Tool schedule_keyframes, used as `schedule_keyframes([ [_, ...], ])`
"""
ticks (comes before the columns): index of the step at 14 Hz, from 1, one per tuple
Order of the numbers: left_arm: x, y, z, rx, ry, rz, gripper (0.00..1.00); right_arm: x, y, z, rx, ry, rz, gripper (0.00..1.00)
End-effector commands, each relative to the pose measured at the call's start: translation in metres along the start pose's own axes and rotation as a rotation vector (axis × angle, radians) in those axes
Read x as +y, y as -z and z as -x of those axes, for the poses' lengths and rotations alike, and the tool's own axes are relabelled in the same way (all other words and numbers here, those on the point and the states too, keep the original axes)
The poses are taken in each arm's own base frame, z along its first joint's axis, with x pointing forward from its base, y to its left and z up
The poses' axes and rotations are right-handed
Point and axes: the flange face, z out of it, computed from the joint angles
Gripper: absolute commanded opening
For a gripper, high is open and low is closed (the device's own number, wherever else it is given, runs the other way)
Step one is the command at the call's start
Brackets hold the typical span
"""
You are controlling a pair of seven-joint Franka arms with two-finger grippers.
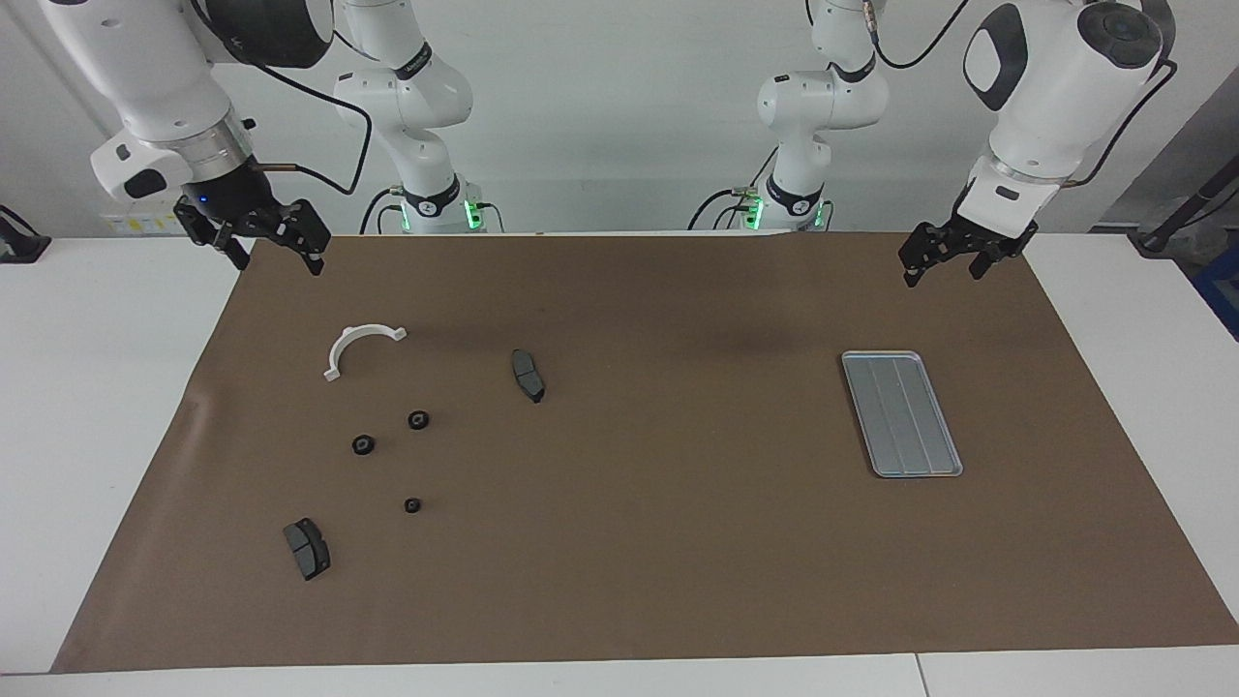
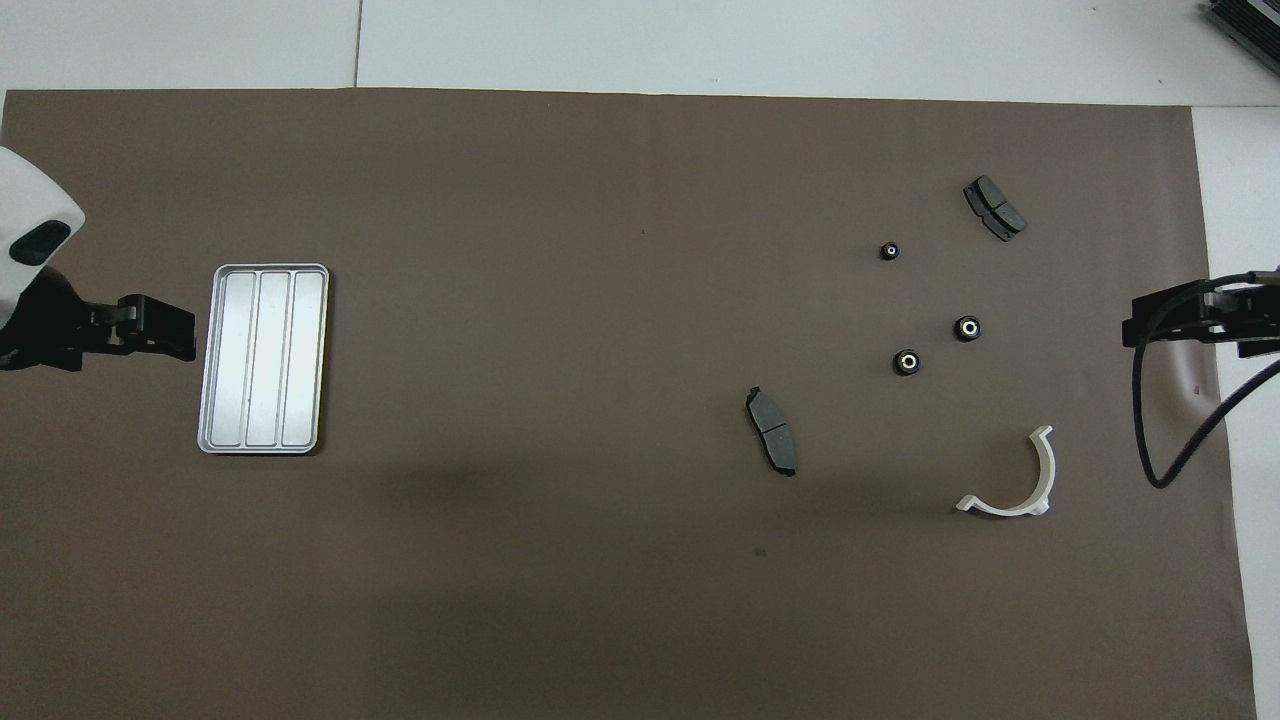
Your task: Pick bearing gear from pile to tray
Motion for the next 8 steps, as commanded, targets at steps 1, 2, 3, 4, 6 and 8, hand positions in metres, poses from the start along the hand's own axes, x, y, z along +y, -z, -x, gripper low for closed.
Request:
schedule_keyframes([
  [1, -0.002, 0.003, 0.006, 0.011, 0.012, -0.021, 1.00, 0.002, -0.001, 0.005, 0.004, 0.027, 0.002, 1.00],
  [2, -0.002, 0.002, 0.005, 0.009, 0.012, -0.021, 1.00, 0.001, 0.000, 0.005, 0.005, 0.029, 0.002, 1.00],
  [3, -0.002, 0.002, 0.005, 0.009, 0.012, -0.021, 1.00, 0.002, -0.001, 0.004, 0.005, 0.029, 0.002, 1.00],
  [4, -0.002, 0.002, 0.005, 0.009, 0.012, -0.021, 1.00, 0.001, -0.001, 0.004, 0.005, 0.030, 0.002, 1.00],
  [6, -0.002, 0.002, 0.005, 0.009, 0.012, -0.021, 1.00, 0.000, -0.004, 0.005, 0.005, 0.027, 0.002, 1.00],
  [8, -0.002, 0.002, 0.005, 0.009, 0.012, -0.021, 1.00, 0.000, -0.015, 0.011, 0.015, 0.037, -0.002, 1.00],
])
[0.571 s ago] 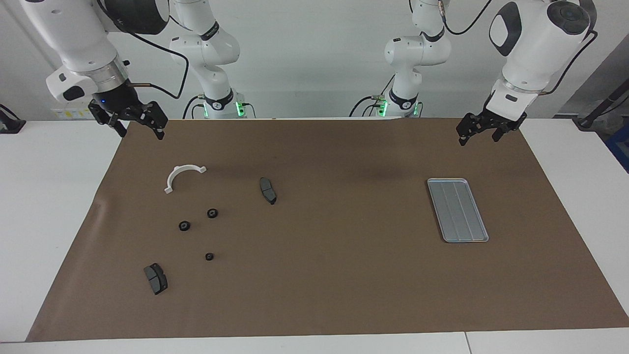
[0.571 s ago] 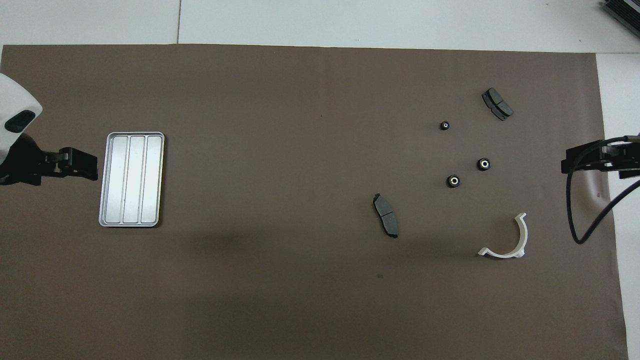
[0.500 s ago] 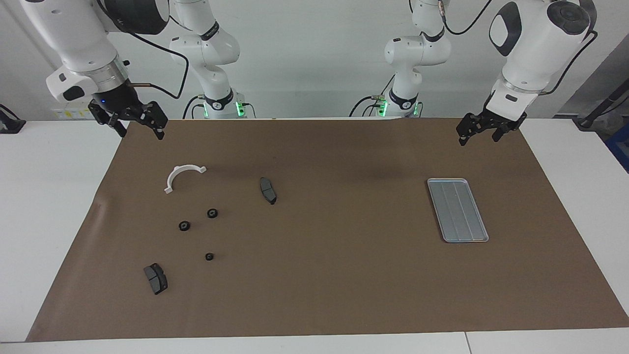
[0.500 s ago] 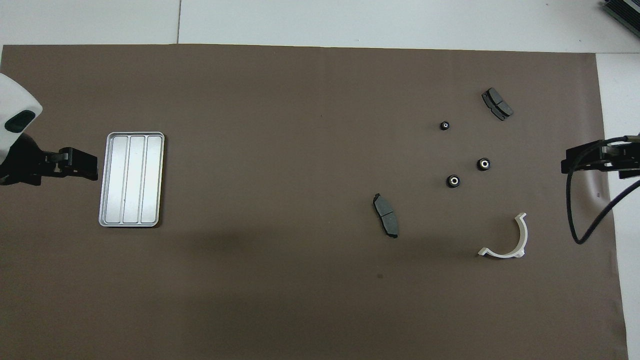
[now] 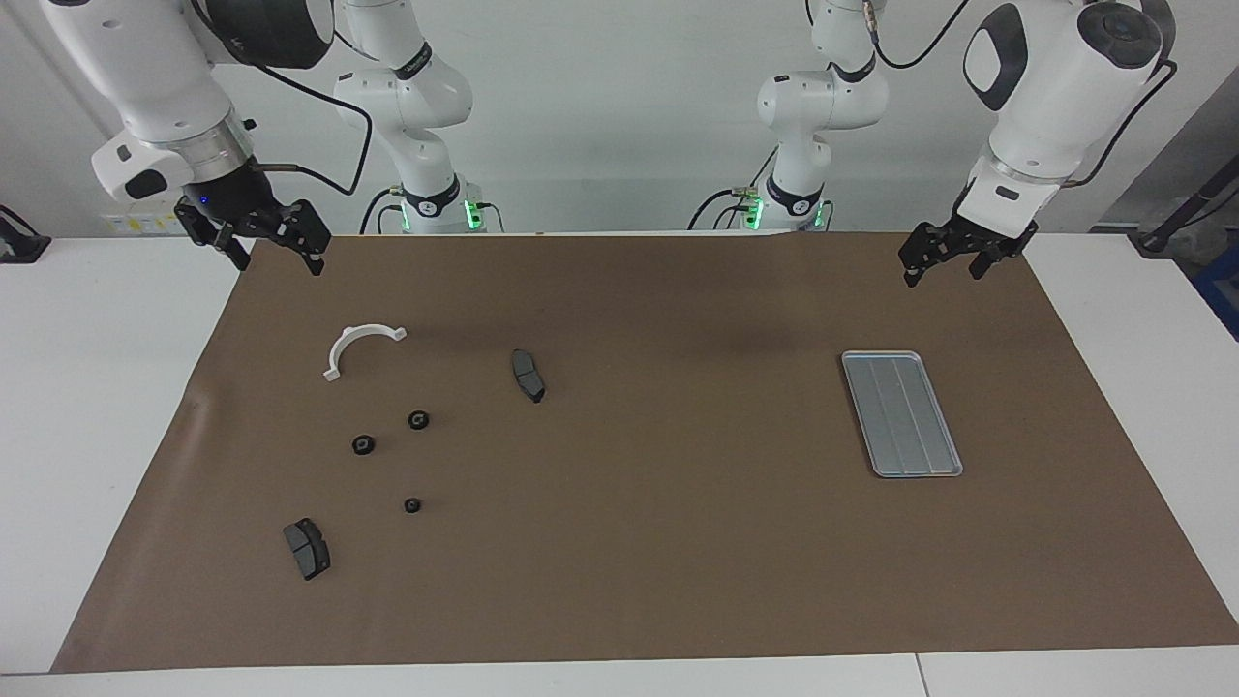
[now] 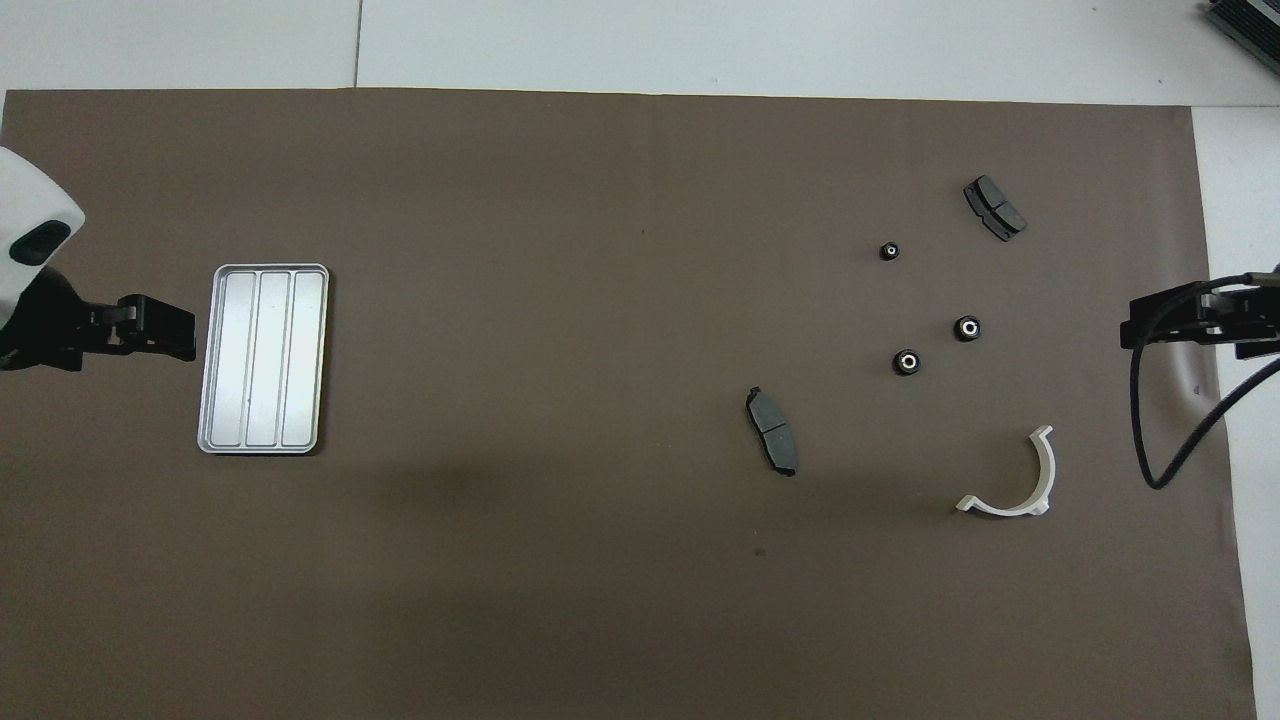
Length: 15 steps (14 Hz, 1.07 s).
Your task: Pick bearing gear from pile to tray
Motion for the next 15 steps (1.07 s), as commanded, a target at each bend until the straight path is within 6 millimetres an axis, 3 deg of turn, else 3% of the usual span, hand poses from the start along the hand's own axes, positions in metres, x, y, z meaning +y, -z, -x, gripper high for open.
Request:
schedule_keyframes([
  [1, -0.002, 0.003, 0.006, 0.011, 0.012, -0.021, 1.00, -0.001, -0.018, 0.011, 0.056, 0.040, -0.005, 1.00],
  [5, -0.002, 0.002, 0.005, 0.009, 0.011, -0.021, 1.00, -0.018, -0.048, -0.019, 0.095, 0.062, 0.000, 1.00],
  [7, -0.002, 0.002, 0.005, 0.009, 0.011, -0.021, 1.00, -0.029, -0.076, -0.049, 0.086, 0.074, 0.008, 1.00],
  [8, -0.002, 0.003, 0.006, 0.011, 0.012, -0.021, 1.00, -0.047, -0.092, -0.065, 0.083, 0.098, 0.006, 1.00],
  [10, -0.002, 0.002, 0.005, 0.009, 0.011, -0.021, 1.00, -0.061, -0.127, -0.104, 0.095, 0.105, 0.004, 1.00],
  [15, -0.002, 0.002, 0.005, 0.009, 0.011, -0.021, 1.00, -0.080, -0.204, -0.142, 0.155, 0.126, 0.002, 1.00],
])
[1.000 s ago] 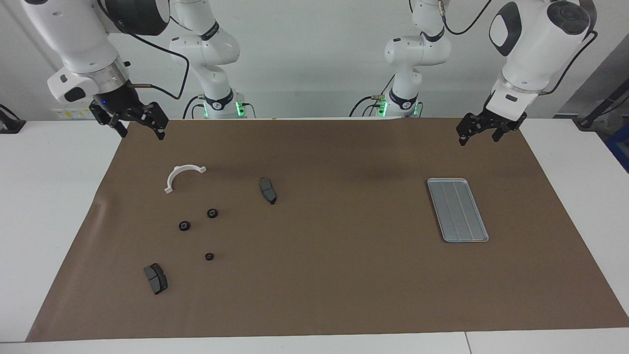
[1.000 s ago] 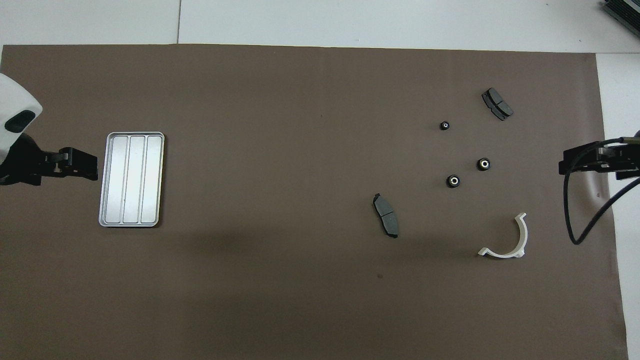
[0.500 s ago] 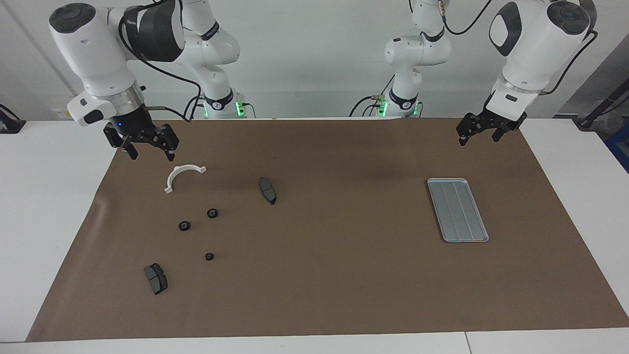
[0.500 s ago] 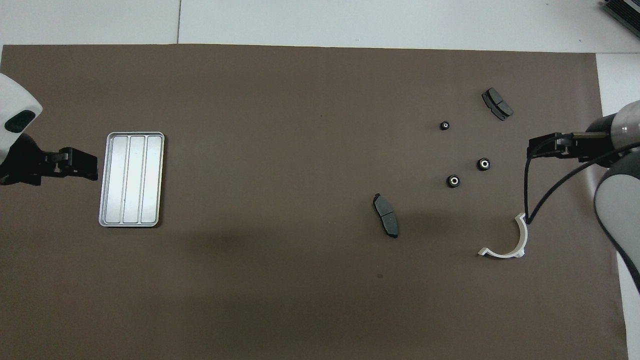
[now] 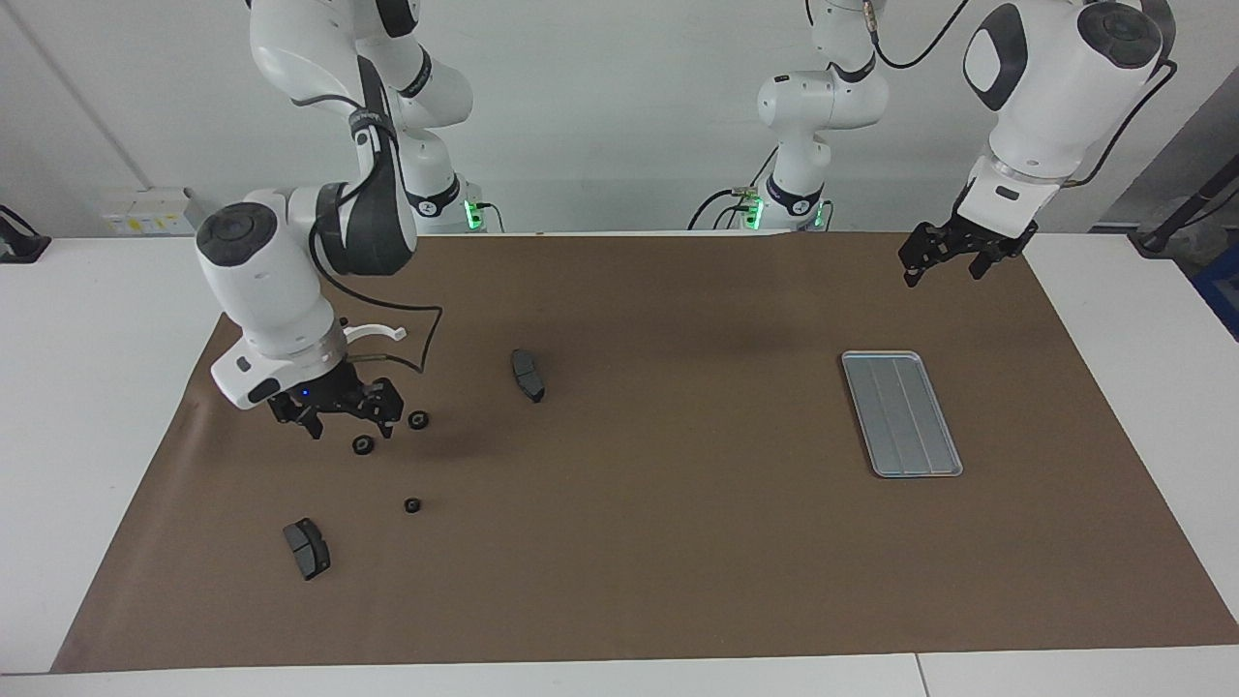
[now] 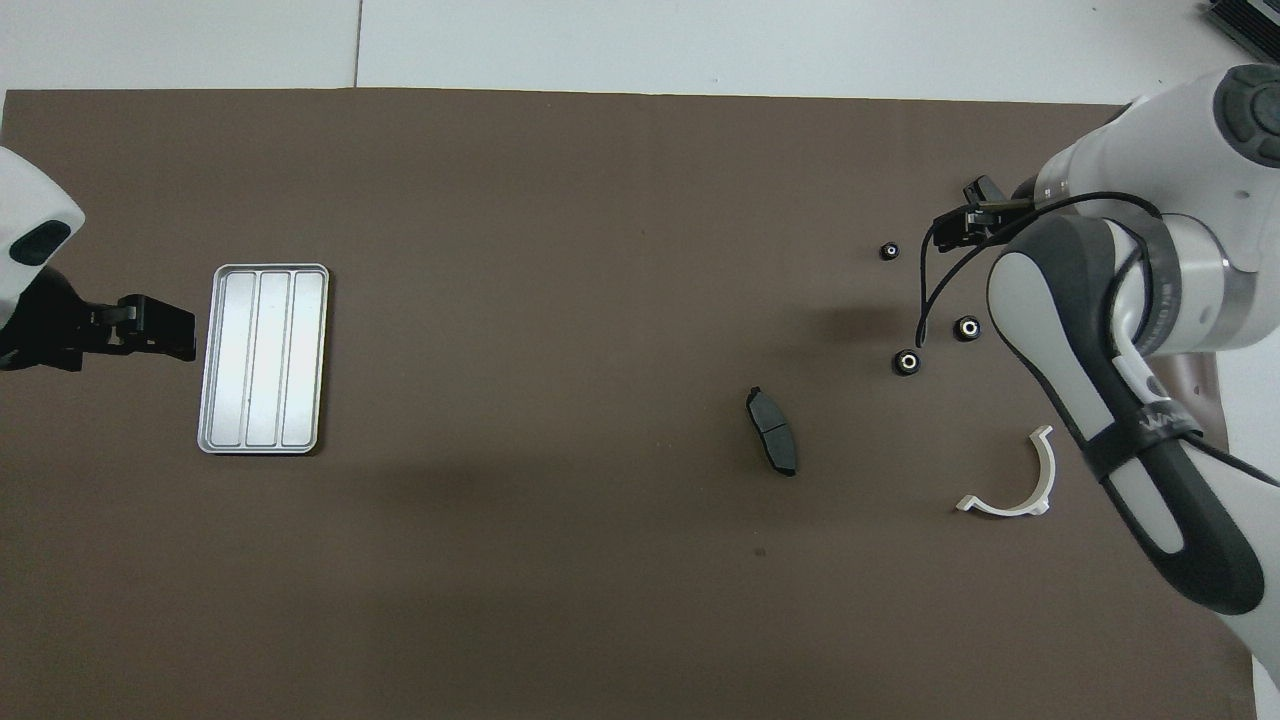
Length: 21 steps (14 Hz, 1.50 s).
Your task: Pick bearing gear from pile to tray
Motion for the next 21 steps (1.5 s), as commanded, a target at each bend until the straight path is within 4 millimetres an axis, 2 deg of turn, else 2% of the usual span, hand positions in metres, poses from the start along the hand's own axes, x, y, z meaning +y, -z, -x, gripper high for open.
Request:
schedule_keyframes([
  [1, -0.002, 0.002, 0.005, 0.009, 0.011, -0.021, 1.00, -0.012, -0.036, -0.014, 0.001, 0.032, -0.015, 1.00],
  [2, -0.002, 0.002, 0.005, 0.009, 0.011, -0.021, 1.00, -0.017, -0.054, -0.017, -0.007, 0.037, -0.020, 1.00],
  [3, -0.002, 0.002, 0.005, 0.009, 0.011, -0.021, 1.00, -0.022, -0.063, -0.022, 0.004, 0.039, -0.028, 1.00],
  [7, -0.002, 0.002, 0.005, 0.009, 0.011, -0.021, 1.00, -0.026, -0.097, -0.023, 0.012, 0.030, -0.025, 1.00],
  [10, -0.002, 0.002, 0.005, 0.009, 0.011, -0.021, 1.00, -0.035, -0.113, -0.025, 0.036, 0.021, -0.033, 1.00],
  [13, -0.002, 0.002, 0.005, 0.009, 0.011, -0.021, 1.00, -0.043, -0.116, -0.022, 0.030, 0.027, -0.029, 1.00],
  [14, -0.002, 0.002, 0.005, 0.009, 0.011, -0.021, 1.00, -0.043, -0.119, -0.020, 0.023, 0.041, -0.023, 0.97],
  [18, -0.002, 0.002, 0.005, 0.009, 0.011, -0.021, 1.00, -0.042, -0.128, -0.012, 0.007, 0.061, -0.019, 0.64],
  [21, -0.002, 0.003, 0.006, 0.011, 0.012, -0.021, 1.00, -0.041, -0.130, -0.011, 0.002, 0.067, -0.019, 0.57],
])
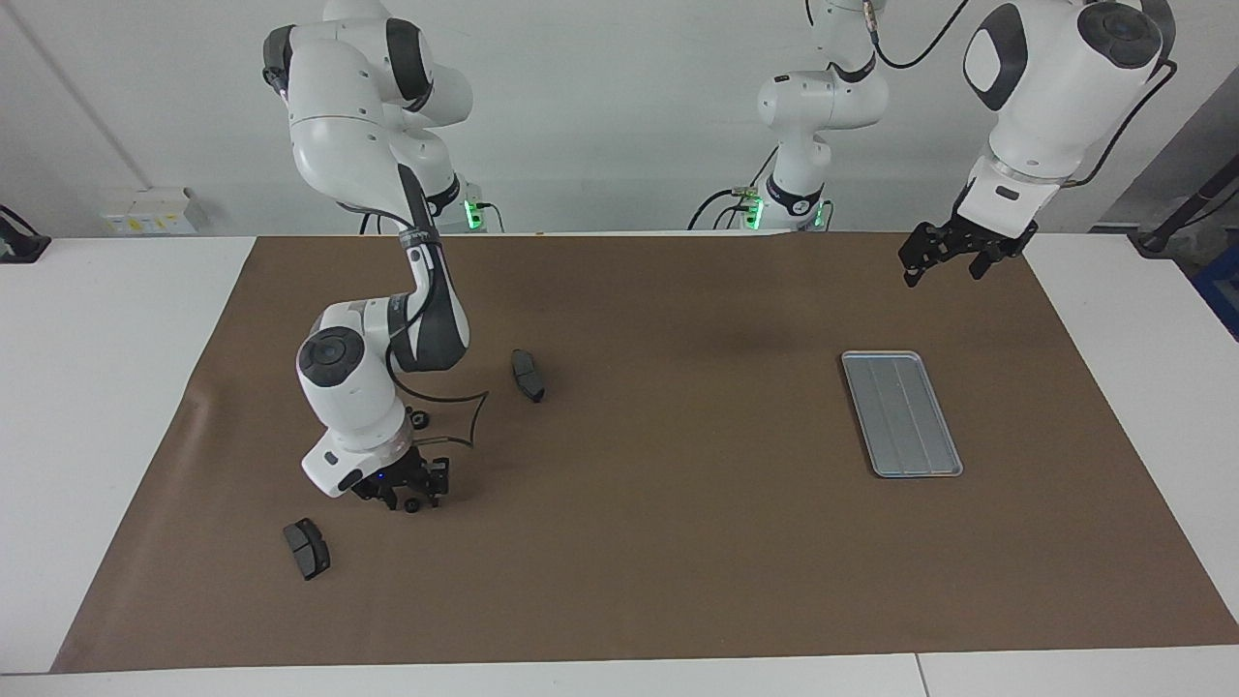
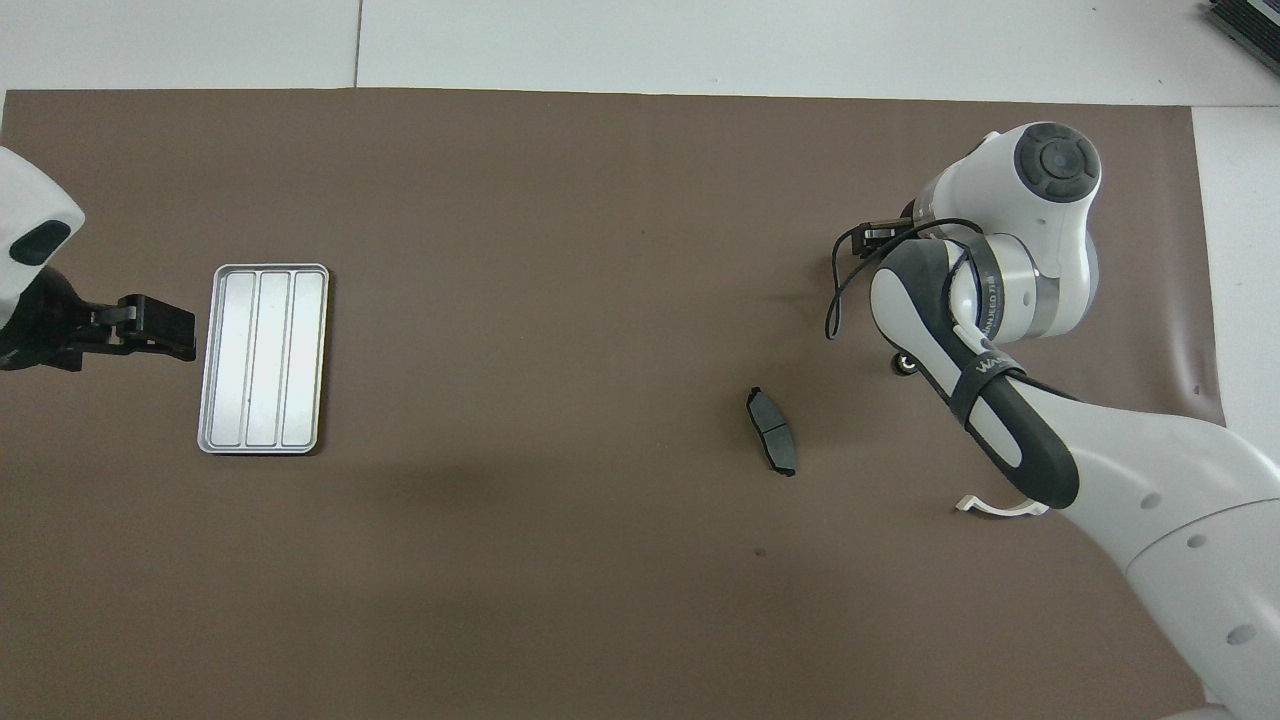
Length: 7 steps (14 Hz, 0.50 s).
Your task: Pick bearing gear from pile to tray
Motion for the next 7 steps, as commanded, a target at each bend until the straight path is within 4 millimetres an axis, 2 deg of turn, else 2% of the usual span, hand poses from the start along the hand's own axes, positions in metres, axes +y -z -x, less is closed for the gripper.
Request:
schedule_keyframes([
  [1, -0.0021, 0.0023, 0.0053, 0.009, 0.011, -0.021, 1.00, 0.0021, -0.0030, 0.0009, 0.008, 0.015, 0.000, 0.56],
  [4, -0.0021, 0.0023, 0.0053, 0.009, 0.011, -0.021, 1.00, 0.0042, -0.0040, 0.0026, 0.005, 0.012, 0.002, 0.53],
  [6, -0.0021, 0.0023, 0.0053, 0.009, 0.011, -0.021, 1.00, 0.0033, -0.0047, 0.0032, 0.003, 0.013, 0.001, 0.41],
  [7, -0.0021, 0.0023, 0.0053, 0.009, 0.011, -0.021, 1.00, 0.0042, -0.0053, 0.0036, 0.002, 0.012, 0.002, 0.31],
])
